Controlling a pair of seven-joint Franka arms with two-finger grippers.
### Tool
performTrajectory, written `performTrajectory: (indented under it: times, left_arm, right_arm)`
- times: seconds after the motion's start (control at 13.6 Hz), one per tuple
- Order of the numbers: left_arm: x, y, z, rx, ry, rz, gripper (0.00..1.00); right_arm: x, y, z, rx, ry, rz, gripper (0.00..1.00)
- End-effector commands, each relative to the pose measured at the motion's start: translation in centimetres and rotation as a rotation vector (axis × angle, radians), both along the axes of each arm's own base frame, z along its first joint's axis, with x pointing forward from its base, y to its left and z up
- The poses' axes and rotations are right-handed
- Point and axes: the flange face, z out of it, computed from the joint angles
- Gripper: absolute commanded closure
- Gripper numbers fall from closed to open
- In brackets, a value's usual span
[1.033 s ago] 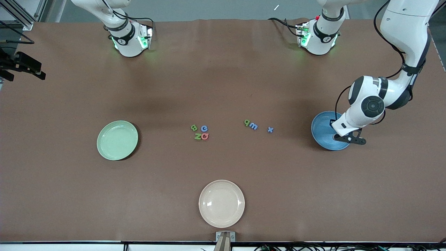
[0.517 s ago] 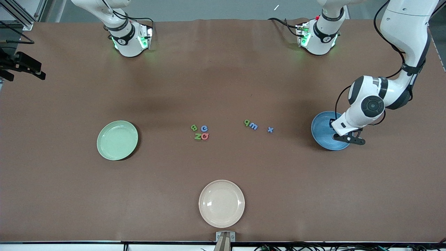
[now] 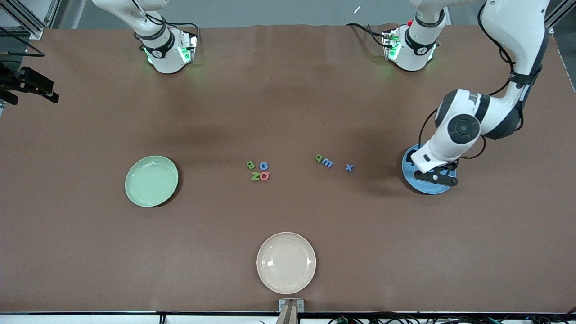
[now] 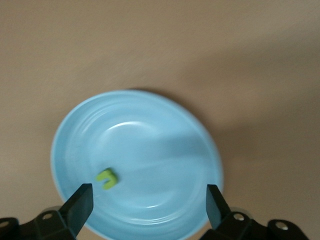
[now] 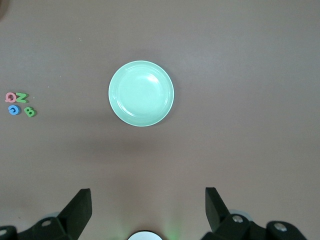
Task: Sort upper and lower case letters into plates
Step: 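Move the left gripper back to the blue x letter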
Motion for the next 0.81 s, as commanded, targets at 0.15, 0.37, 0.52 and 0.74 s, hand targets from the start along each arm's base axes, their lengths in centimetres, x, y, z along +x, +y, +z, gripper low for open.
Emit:
performTrajectory:
  times: [0.15, 0.37, 0.52, 0.74]
  left_arm:
    - [0.3, -9.4, 0.5, -0.077, -0.025, 0.071, 0.01]
    - [0.1, -14.4, -1.2, -0.110, -0.008, -0.004, 0.01]
    - [-0.6, -16.9, -2.4, -0.126, 0.006, -0.041, 0.01]
    - [-1.0, -19.0, -4.4, -0.182, -0.005, -0.064, 0.01]
  right_arm:
    - [-0.4, 0.1, 0.0, 0.002, 0.009, -0.013, 0.00]
    - [-0.4, 0.2, 0.0, 0.009, 0.009, -0.051, 0.00]
    - [-0.4, 0.2, 0.0, 0.009, 0.008, -0.049, 0.00]
    - [-0.3, 0.2, 0.0, 0.010, 0.004, -0.049, 0.00]
